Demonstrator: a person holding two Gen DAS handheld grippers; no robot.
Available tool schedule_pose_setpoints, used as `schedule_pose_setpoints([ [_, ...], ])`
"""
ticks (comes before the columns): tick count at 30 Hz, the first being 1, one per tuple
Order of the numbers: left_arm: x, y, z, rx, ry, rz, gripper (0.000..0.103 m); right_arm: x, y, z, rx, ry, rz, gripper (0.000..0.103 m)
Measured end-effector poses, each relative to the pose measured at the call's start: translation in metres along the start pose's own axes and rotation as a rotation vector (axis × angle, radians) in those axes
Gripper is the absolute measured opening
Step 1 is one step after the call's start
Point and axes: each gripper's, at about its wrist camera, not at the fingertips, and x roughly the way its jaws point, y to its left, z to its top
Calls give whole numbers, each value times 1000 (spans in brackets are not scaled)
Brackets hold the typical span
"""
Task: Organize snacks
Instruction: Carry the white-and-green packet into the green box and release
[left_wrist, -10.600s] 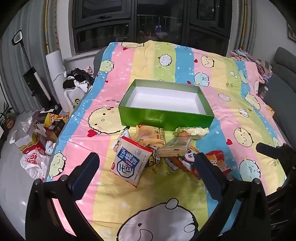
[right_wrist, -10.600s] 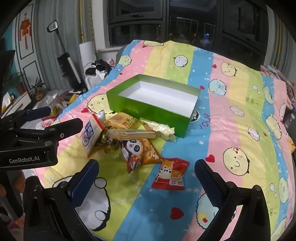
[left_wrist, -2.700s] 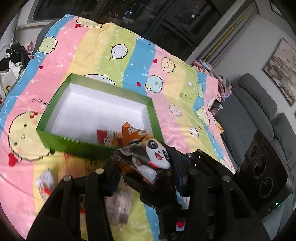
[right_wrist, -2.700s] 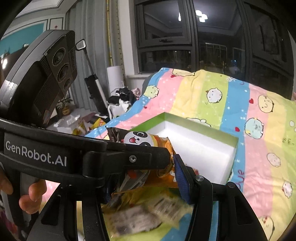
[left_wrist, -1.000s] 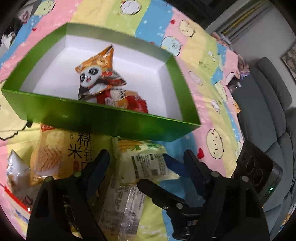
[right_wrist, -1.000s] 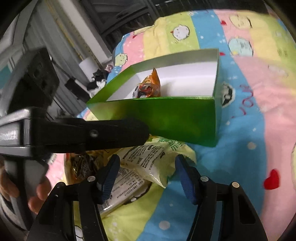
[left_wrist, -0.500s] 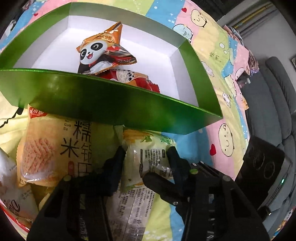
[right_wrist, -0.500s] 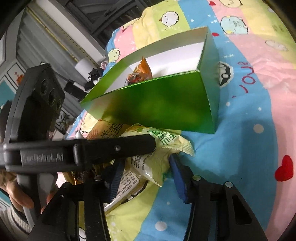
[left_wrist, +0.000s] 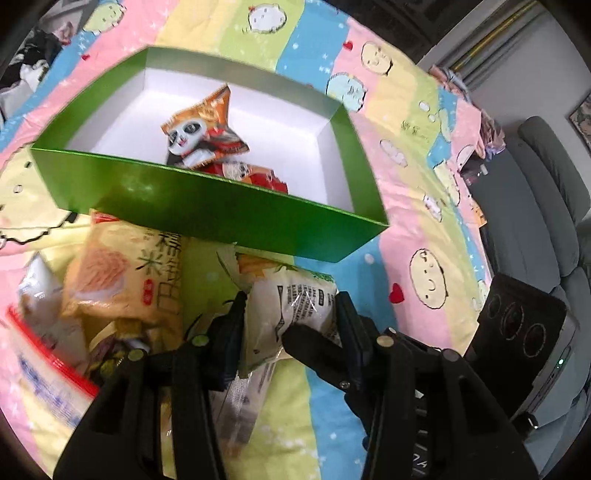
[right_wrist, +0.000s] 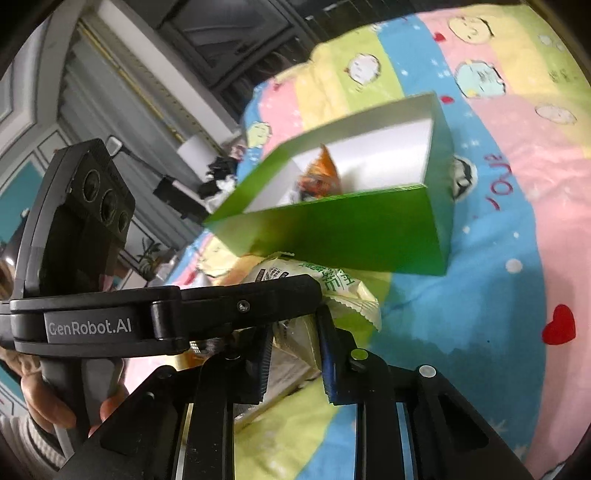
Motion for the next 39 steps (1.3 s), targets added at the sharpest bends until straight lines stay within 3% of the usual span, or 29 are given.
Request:
schedule_pose_setpoints([
  [7, -36, 1, -12, -12, -83, 5, 46, -10, 29, 3, -86, -29, 45, 25],
  [13, -45, 2, -6, -36, -118, -17, 46, -12, 41, 10, -126, -42, 30, 25],
  [25, -43, -15, 64, 64, -175, -42, 46, -11, 38, 71, -180, -131, -32, 25],
  [31, -8, -6, 95, 43, -110, -65, 46, 7, 11, 91, -148, -121, -66, 25],
  [39, 34, 4, 105, -33, -23, -102, 48, 26, -18, 92, -87, -68, -162, 25],
])
